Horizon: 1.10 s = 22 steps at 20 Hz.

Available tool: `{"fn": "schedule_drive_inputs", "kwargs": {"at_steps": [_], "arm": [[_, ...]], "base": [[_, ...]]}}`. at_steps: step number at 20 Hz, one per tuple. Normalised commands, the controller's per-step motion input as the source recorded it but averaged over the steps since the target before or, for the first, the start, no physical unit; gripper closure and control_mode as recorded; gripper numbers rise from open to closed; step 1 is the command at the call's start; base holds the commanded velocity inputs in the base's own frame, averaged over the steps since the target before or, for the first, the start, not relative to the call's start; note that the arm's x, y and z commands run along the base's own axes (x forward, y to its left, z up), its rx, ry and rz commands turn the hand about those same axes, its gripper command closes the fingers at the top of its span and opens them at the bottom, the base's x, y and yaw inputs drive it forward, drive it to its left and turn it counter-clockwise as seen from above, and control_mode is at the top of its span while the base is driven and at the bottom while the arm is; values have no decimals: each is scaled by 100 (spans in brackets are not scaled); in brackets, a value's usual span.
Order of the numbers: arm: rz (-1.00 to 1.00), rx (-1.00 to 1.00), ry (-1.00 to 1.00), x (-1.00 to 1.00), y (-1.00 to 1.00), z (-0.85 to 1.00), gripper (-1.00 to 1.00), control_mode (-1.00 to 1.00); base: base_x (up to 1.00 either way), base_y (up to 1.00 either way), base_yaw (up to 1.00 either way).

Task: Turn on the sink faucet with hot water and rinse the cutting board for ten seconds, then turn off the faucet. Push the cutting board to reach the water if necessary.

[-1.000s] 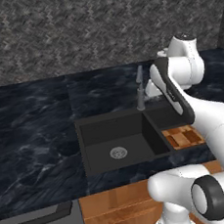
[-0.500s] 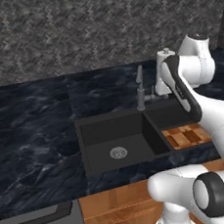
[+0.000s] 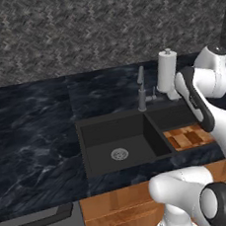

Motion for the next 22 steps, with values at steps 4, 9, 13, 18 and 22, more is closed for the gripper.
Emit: {"fn": "schedule_drive_inputs", "kwargs": {"at_steps": [4, 9, 13, 18, 22], "arm": [[0, 0, -19, 6, -25, -23, -100, -100], [0, 1, -18, 10, -28, -14, -100, -100], [0, 2, -17, 13, -26, -13, -100, -100], [0, 2, -14, 18, -25, -9, -100, -100], [0, 1, -12, 29, -19, -4, -100, -100]], "base": [[0, 0, 0], [0, 0, 0], [0, 0, 0], [0, 0, 0], [0, 0, 0]]}}
